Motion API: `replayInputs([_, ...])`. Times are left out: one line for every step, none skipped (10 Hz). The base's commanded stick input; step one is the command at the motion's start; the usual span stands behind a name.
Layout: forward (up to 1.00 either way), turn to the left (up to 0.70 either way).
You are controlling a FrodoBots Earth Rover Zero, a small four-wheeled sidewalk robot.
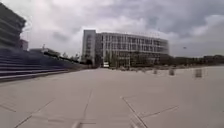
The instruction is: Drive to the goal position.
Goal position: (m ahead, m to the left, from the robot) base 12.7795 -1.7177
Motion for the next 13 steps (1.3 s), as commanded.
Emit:
replayInputs([0.85, -0.23])
replayInputs([0.85, -0.21])
replayInputs([0.85, -0.15])
replayInputs([0.85, 0.0])
replayInputs([0.85, 0.0])
replayInputs([0.85, 0.0])
replayInputs([0.85, 0.0])
replayInputs([0.85, 0.0])
replayInputs([0.85, 0.0])
replayInputs([0.85, 0.0])
replayInputs([0.85, 0.0])
replayInputs([0.85, 0.0])
replayInputs([0.85, 0.0])
